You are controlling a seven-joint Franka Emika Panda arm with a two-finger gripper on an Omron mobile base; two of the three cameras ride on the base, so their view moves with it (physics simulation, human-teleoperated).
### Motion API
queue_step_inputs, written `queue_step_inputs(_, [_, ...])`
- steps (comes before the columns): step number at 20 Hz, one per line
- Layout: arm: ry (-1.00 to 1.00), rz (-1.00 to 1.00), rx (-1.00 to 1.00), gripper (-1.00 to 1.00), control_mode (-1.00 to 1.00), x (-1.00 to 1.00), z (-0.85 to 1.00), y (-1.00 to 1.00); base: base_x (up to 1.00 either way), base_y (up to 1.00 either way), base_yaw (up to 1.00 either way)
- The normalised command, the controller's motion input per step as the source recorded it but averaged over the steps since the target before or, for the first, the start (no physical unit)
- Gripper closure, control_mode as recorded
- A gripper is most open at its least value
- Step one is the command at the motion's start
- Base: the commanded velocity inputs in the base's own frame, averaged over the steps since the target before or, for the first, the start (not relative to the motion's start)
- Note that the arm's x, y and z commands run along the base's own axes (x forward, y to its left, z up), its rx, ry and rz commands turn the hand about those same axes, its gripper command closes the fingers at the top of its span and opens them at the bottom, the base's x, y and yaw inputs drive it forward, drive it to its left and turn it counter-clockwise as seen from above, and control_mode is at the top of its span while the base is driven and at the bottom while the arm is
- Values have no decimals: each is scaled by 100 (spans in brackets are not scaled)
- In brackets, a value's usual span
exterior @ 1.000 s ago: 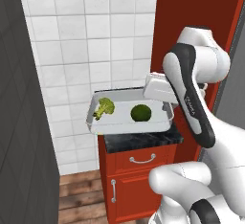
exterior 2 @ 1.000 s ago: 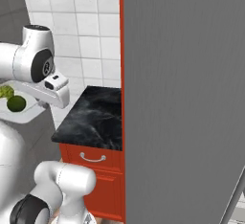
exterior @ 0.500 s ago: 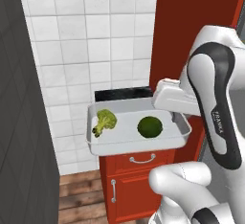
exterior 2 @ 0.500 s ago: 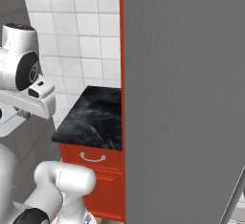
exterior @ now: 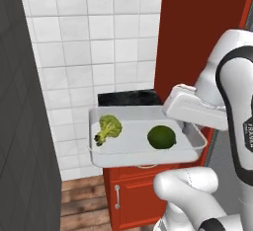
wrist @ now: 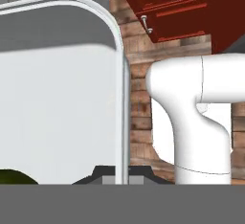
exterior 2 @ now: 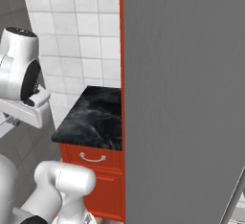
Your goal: Take the lime and broccoli out of the freezer and place them in the tupperware container on the counter. Then put the tupperware containing the vegetables back in the freezer.
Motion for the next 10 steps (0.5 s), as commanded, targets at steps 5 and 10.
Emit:
queue_step_inputs(5, [6, 0, 13, 100, -100, -4, 0, 14, 0, 0, 0])
queue_step_inputs(10, [-1, 0, 4, 100, -100, -15, -6, 4, 0, 0, 0])
